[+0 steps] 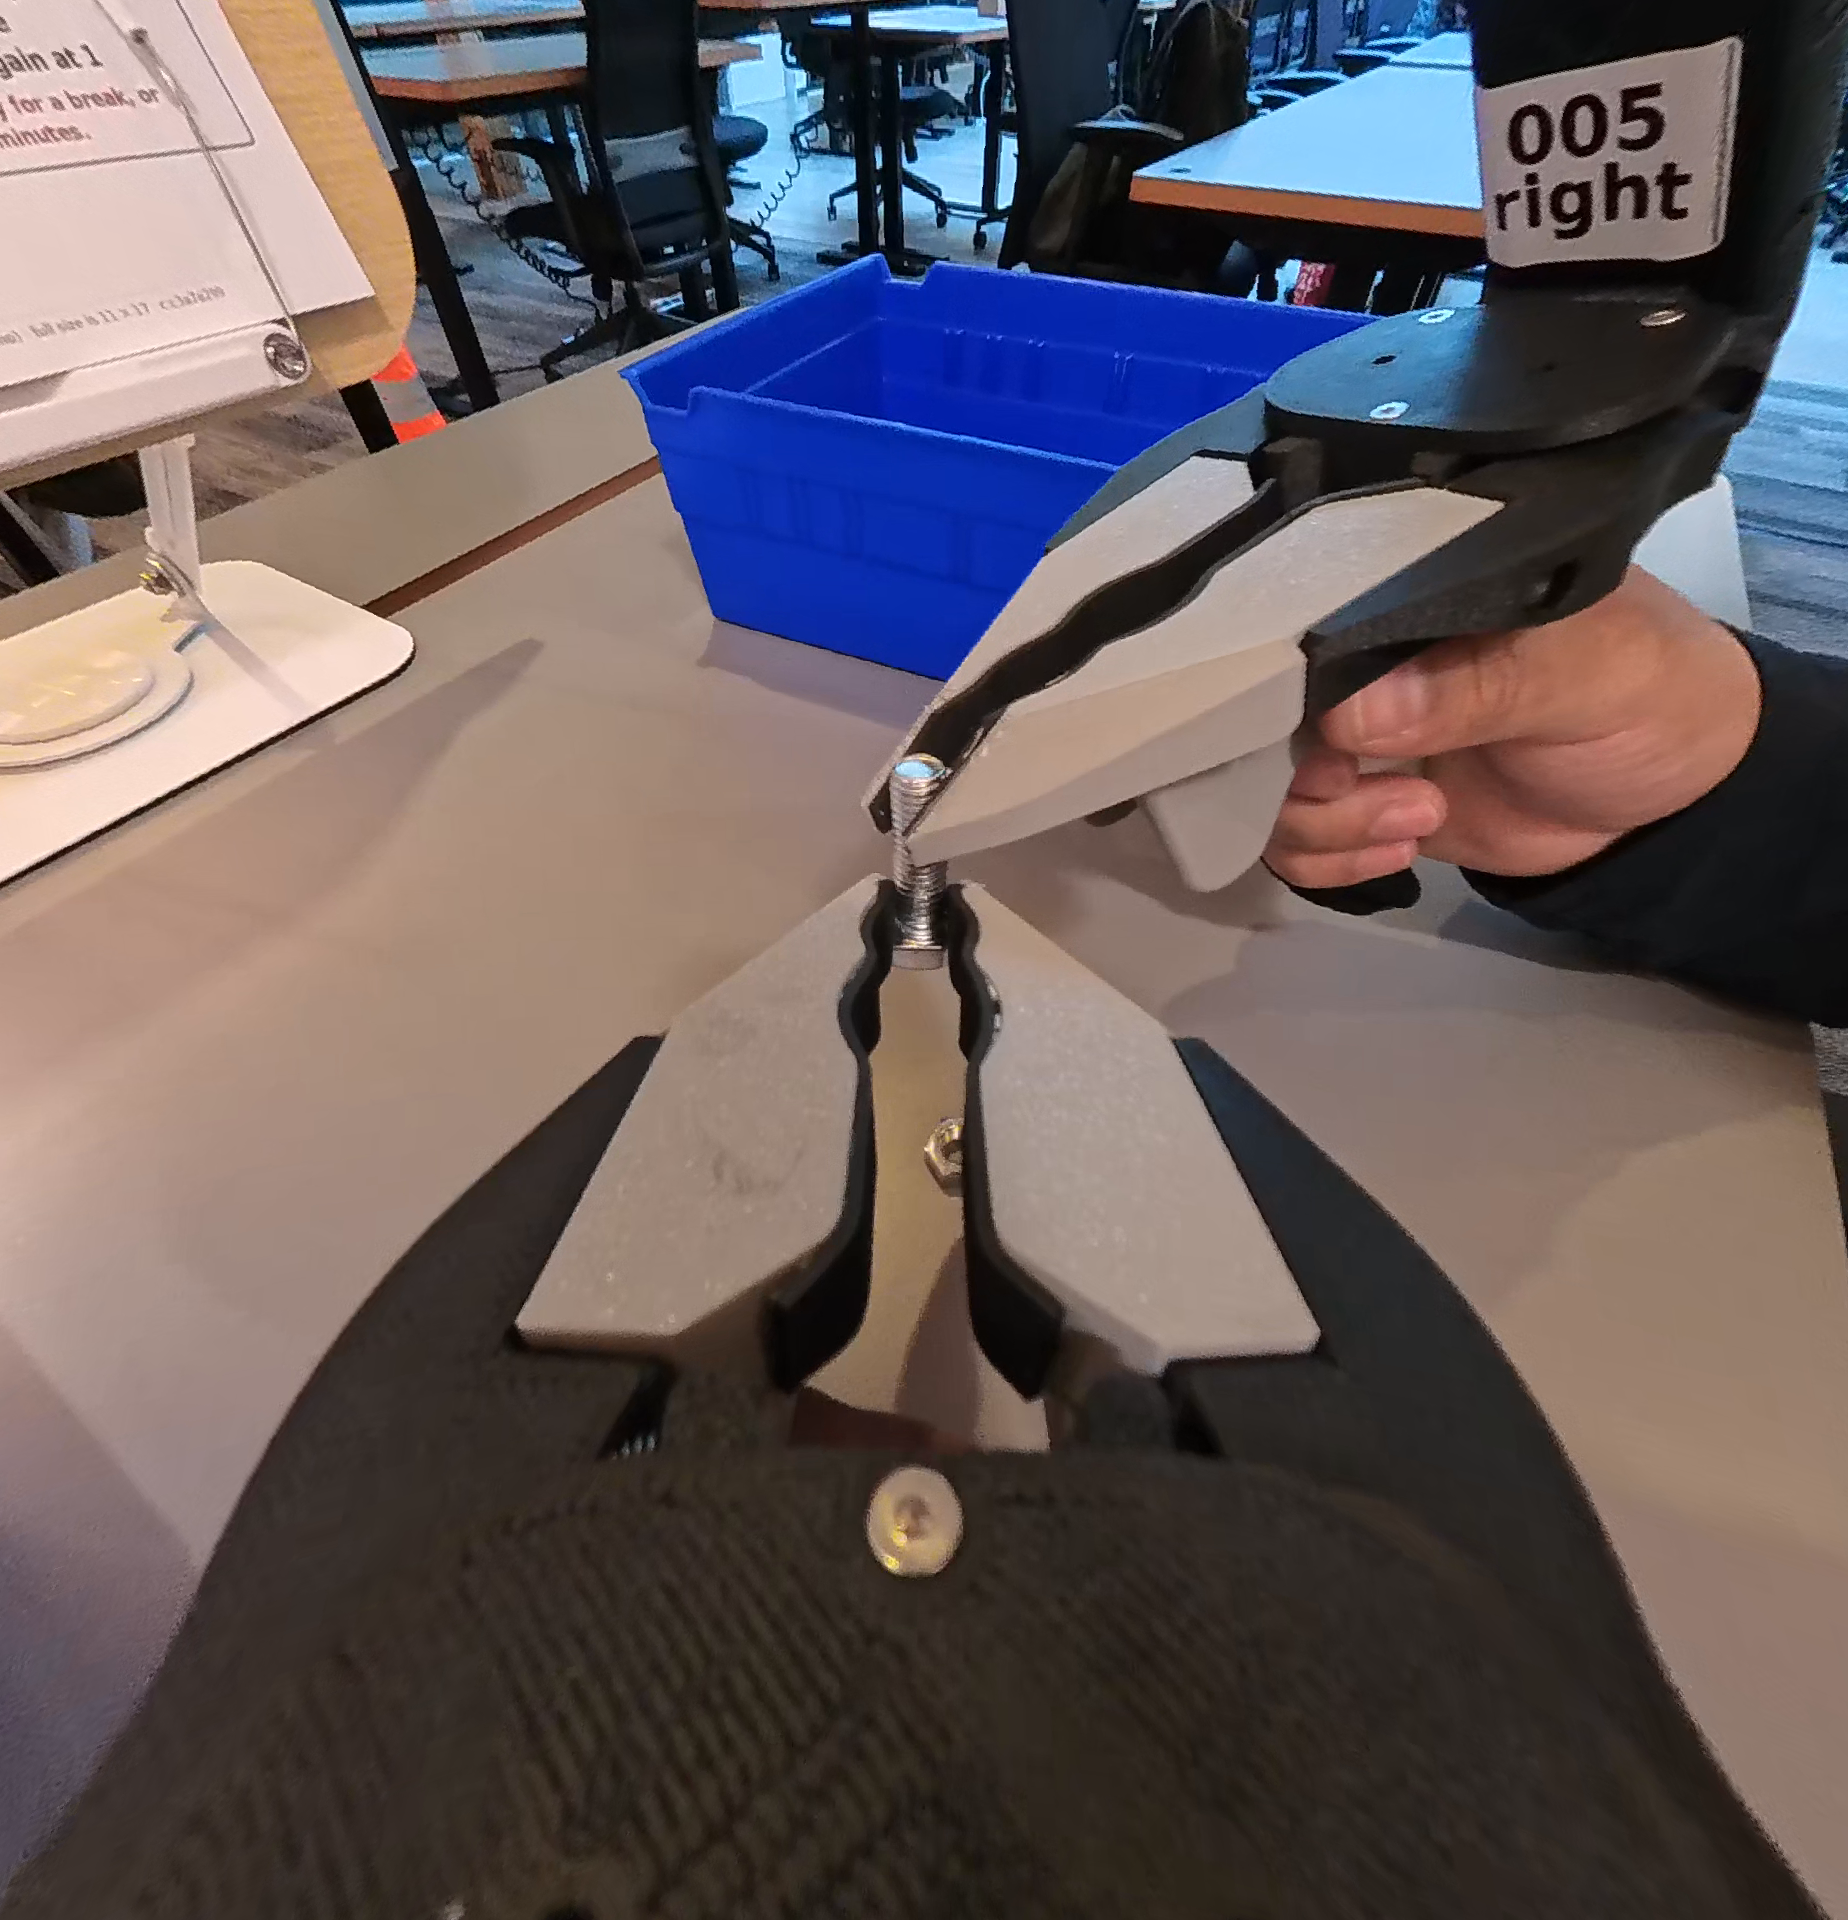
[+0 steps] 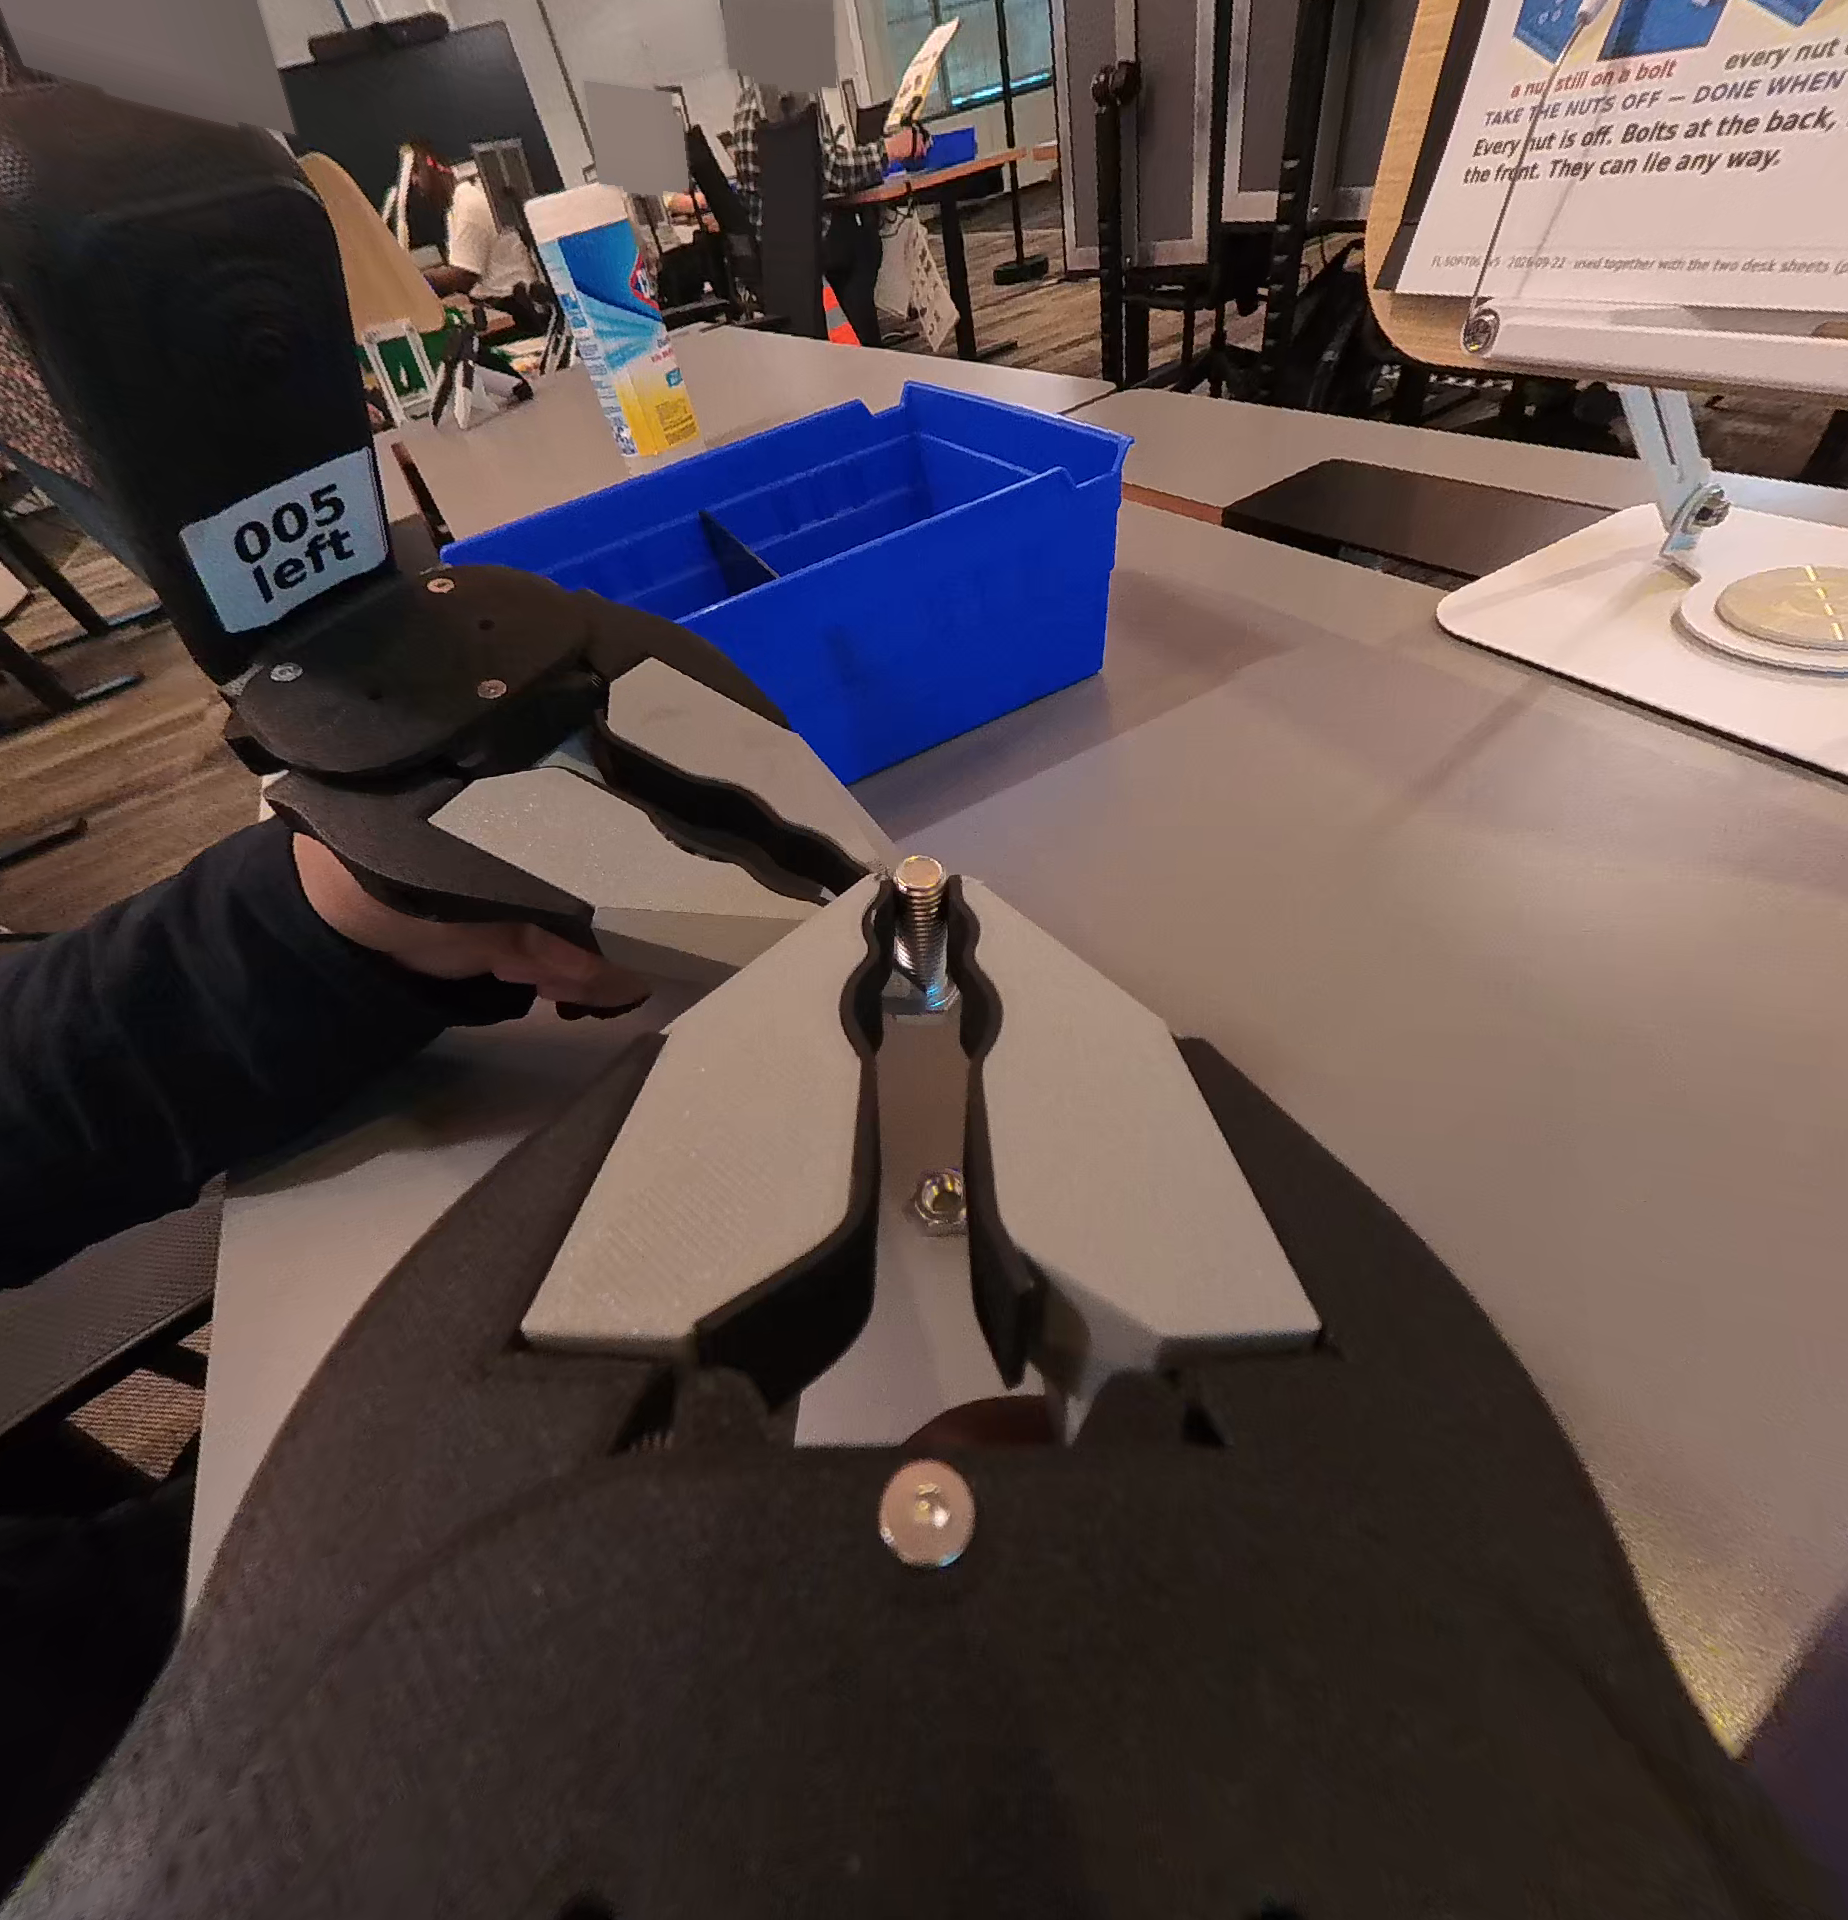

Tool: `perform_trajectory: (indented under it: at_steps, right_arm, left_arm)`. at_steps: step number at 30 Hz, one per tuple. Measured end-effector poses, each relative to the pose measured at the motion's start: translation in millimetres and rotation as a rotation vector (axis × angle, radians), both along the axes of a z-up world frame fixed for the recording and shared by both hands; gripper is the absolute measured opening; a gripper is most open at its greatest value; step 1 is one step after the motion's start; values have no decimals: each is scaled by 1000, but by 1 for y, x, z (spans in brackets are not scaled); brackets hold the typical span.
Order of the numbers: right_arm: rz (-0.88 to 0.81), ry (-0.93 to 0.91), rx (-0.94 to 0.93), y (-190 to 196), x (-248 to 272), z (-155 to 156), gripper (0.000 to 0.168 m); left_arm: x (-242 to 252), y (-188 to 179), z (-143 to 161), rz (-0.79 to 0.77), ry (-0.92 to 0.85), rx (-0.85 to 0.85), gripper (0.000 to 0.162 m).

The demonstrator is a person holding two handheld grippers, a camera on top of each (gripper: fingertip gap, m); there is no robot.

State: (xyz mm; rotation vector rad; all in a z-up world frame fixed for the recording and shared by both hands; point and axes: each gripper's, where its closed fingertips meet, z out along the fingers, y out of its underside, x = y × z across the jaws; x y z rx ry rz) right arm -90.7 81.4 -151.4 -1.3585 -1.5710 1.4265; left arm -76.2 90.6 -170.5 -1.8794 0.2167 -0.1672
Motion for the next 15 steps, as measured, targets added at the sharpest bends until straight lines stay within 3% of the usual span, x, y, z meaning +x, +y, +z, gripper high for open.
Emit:
perform_trajectory:
  at_steps: [15]
  right_arm:
    - [9, 5, -7, 1, 0, 0, 11]
  left_arm:
    - [-6, 0, 1, 15, -58, -7, 7]
